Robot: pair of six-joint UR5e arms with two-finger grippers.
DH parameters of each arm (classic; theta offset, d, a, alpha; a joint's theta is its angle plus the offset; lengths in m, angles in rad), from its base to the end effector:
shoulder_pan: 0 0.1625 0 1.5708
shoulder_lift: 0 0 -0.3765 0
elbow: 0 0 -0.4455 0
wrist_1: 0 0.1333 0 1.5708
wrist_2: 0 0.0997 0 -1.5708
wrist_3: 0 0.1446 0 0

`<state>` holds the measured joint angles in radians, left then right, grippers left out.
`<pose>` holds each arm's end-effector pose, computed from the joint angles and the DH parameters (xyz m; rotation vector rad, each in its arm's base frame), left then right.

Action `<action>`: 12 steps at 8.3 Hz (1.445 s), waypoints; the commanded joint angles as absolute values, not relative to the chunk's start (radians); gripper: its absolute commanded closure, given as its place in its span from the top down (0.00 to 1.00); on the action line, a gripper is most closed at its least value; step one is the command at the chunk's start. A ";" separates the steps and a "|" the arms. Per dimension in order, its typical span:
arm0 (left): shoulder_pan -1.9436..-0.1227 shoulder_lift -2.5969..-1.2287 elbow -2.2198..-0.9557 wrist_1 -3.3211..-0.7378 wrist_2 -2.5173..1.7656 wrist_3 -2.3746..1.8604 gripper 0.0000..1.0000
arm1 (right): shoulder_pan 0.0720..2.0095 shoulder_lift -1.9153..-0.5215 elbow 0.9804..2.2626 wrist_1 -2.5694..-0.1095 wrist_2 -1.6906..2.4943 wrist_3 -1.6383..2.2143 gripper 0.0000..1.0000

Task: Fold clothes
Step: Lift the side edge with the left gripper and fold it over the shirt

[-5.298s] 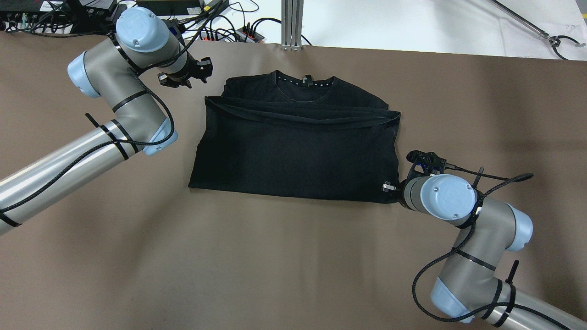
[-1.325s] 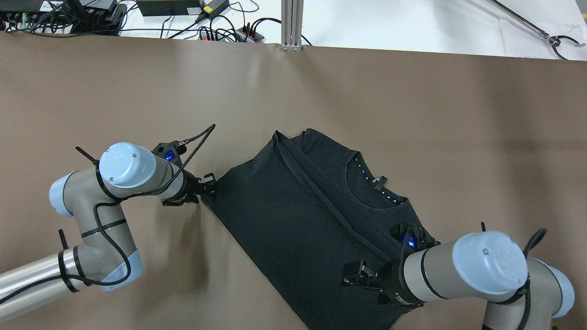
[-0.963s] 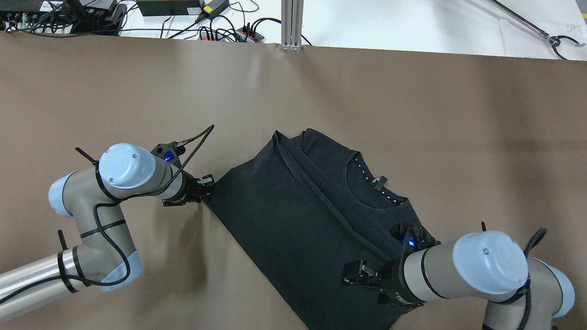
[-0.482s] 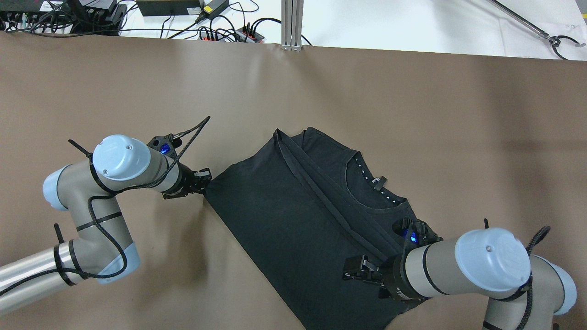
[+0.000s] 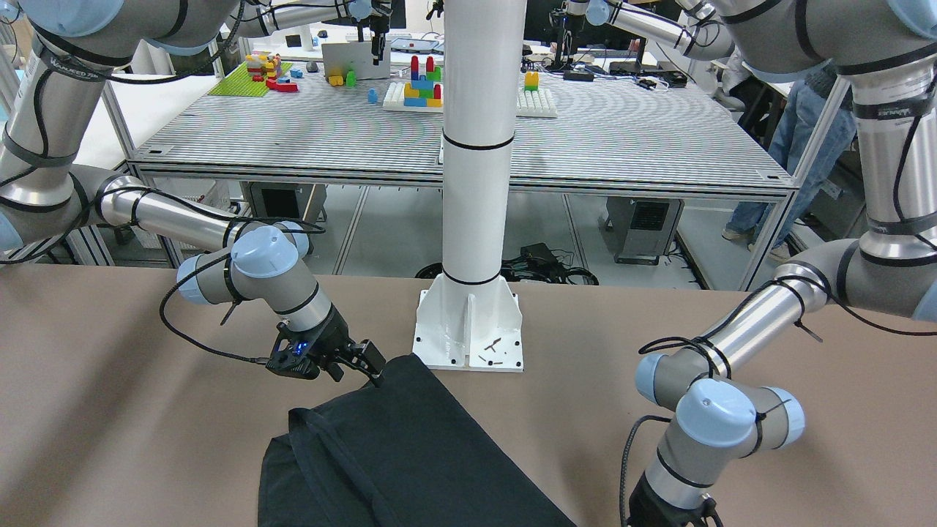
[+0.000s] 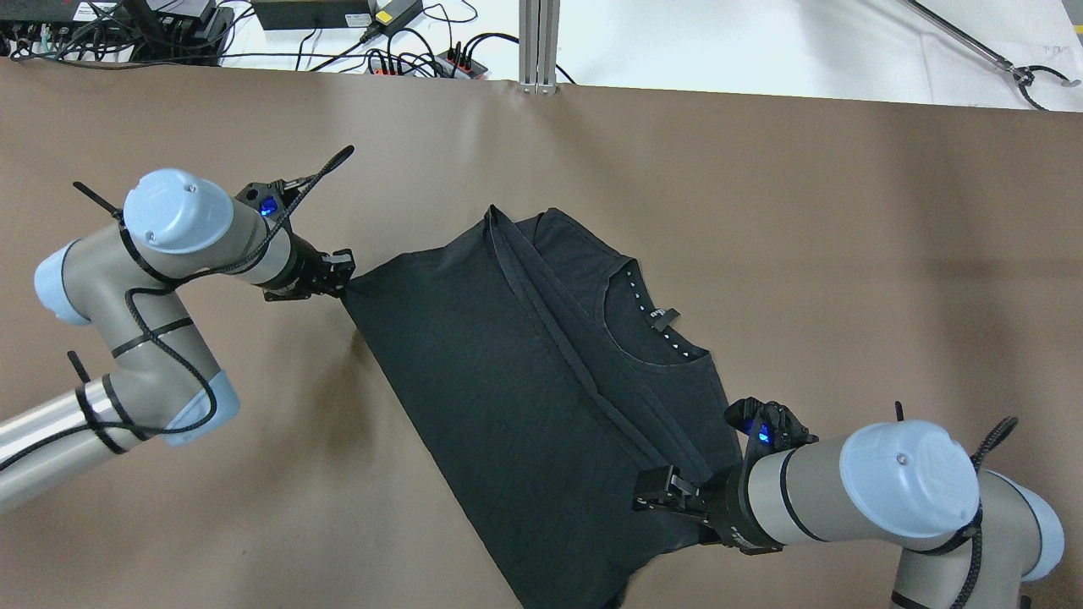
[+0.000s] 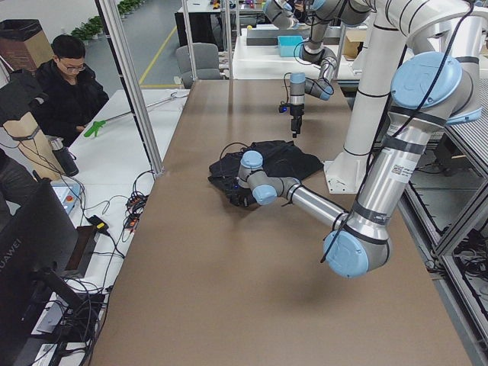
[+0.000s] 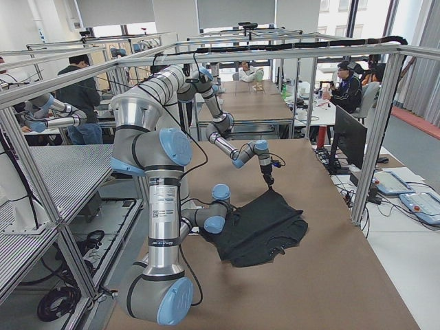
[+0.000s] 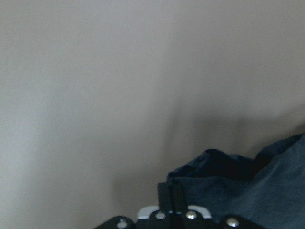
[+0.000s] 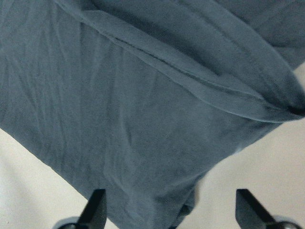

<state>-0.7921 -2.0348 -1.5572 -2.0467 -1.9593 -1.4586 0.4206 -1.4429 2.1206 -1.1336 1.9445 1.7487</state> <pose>0.4613 -0.5794 0.3060 0.0760 0.9873 -0.4443 -0.4782 -0.3021 0.2263 -0.1988 -1.1370 0.3228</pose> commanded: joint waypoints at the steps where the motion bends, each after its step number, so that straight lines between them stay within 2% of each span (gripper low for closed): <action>1: -0.893 -2.390 -1.123 -2.055 -1.974 -1.381 0.00 | 0.420 -1.442 2.122 -1.134 1.904 1.749 0.95; 2: -0.902 -2.540 -0.962 -2.059 -1.971 -1.381 0.00 | 0.420 -1.442 2.120 -1.134 1.901 1.749 0.95; 5: -0.893 -2.730 -0.632 -2.274 -1.884 -1.376 0.00 | 0.420 -1.442 2.117 -1.134 1.861 1.746 0.95; 10: -0.890 -2.752 -0.615 -2.275 -1.850 -1.374 0.00 | 0.413 -1.402 2.085 -1.135 1.741 1.709 0.95; 11: -0.893 -2.753 -0.621 -2.276 -1.850 -1.374 0.32 | 0.410 -1.390 2.085 -1.135 1.711 1.706 0.95; 12: -0.894 -2.752 -0.641 -2.272 -1.848 -1.374 0.94 | 0.410 -1.362 2.068 -1.152 1.706 1.704 0.95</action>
<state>-0.8919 -2.7501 -0.6221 -2.2750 -1.8554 -1.3745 0.4126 -1.4004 2.0885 -1.1358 1.7388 1.7115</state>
